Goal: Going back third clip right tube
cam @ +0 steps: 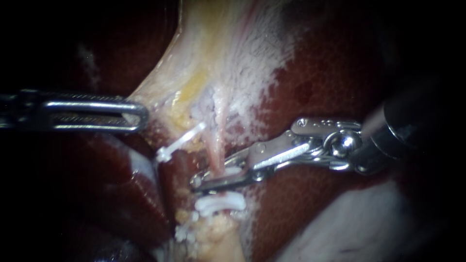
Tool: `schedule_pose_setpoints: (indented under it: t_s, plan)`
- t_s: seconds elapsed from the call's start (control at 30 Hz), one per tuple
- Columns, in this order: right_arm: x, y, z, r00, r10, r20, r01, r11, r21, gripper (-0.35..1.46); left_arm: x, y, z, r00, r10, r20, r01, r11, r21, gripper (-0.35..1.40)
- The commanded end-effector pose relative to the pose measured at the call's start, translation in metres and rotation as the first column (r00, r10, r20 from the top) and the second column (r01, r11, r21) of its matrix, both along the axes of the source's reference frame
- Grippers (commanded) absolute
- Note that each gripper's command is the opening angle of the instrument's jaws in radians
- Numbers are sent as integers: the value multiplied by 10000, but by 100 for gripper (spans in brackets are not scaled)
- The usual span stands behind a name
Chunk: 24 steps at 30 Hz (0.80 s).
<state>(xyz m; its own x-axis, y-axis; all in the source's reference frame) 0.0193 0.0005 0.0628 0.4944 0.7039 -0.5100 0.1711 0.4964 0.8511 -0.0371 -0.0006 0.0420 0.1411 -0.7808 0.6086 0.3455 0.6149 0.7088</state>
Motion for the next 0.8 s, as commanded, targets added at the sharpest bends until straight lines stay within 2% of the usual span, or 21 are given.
schedule_pose_setpoints:
  t_s: [0.03, 0.37, 0.43, 0.5, 0.63, 0.8]
  plan:
    - [0, 0, 0, 10000, -26, -7, 26, 10000, 2, -35, 0, 0, 0, 10000, 3, 5, -3, 10000, 0, -35]
    - [1, -1, -2, 10000, -93, 23, 93, 10000, -5, -35, 0, 0, 0, 10000, 4, 5, -4, 10000, 0, -35]
    - [2, -1, -1, 9999, -91, -50, 90, 9999, -100, -5, 0, 0, 0, 10000, 4, 5, -4, 10000, 0, -35]
    - [2, 0, 0, 9996, -165, -237, 154, 9988, -461, 15, 0, 0, 0, 10000, 4, 5, -4, 10000, 0, -35]
    - [1, 2, 2, 9988, -95, -485, 35, 9925, -1226, 38, 0, 0, 0, 10000, 4, 5, -4, 10000, 0, -35]
    - [1, 3, 2, 9975, -132, -696, 6, 9841, -1777, 48, 0, 0, 0, 10000, 3, 5, -3, 10000, 0, -35]
